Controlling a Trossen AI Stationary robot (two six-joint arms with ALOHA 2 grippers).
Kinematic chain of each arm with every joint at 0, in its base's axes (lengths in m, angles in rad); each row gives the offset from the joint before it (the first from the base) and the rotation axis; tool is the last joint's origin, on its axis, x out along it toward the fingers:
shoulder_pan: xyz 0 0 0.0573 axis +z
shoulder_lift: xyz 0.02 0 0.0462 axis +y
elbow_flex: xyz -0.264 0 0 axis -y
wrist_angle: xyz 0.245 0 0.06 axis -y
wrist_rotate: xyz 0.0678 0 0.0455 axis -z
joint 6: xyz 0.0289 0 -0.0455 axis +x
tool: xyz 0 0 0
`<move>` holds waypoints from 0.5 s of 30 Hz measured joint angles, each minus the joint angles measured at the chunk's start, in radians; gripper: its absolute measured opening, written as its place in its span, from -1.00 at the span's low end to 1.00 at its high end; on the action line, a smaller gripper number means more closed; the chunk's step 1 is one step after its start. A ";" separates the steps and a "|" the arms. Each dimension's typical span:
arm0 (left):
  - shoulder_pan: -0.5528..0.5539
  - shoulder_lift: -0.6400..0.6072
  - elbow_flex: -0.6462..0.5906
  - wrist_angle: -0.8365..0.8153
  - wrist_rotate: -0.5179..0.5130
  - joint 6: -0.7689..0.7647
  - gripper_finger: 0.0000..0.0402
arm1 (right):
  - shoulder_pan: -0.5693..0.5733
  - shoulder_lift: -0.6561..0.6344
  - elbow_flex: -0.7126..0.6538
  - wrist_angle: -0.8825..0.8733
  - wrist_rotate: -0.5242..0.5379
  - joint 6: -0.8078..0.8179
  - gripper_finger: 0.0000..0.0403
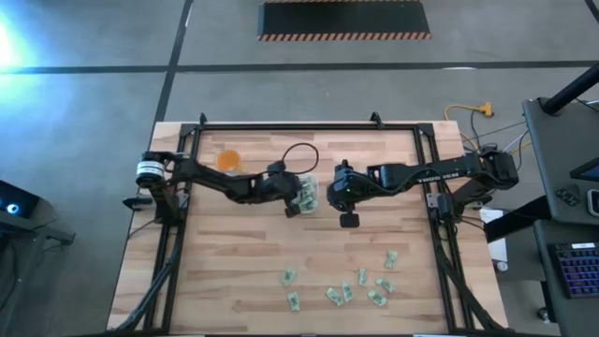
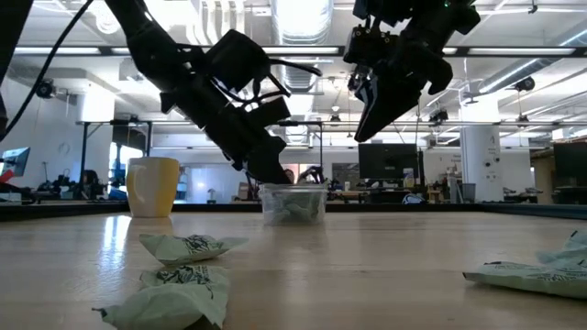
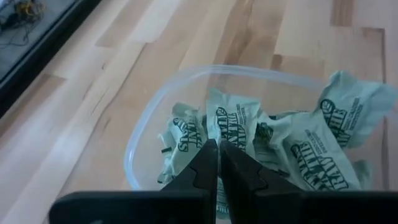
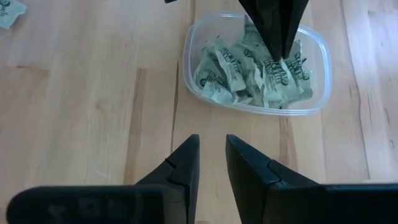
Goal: Pick and place Stevia / Truvia into bins
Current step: Put the stevia packet into the bin
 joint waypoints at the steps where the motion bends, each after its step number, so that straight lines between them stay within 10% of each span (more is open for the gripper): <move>1: 0.001 0.000 0.007 -0.013 0.003 0.000 -1.00 | 0.000 0.000 0.000 0.000 0.000 0.000 -0.66; 15: 0.003 -0.007 0.028 -0.022 0.011 0.010 -0.87 | 0.000 0.000 -0.005 -0.004 -0.001 0.019 -0.62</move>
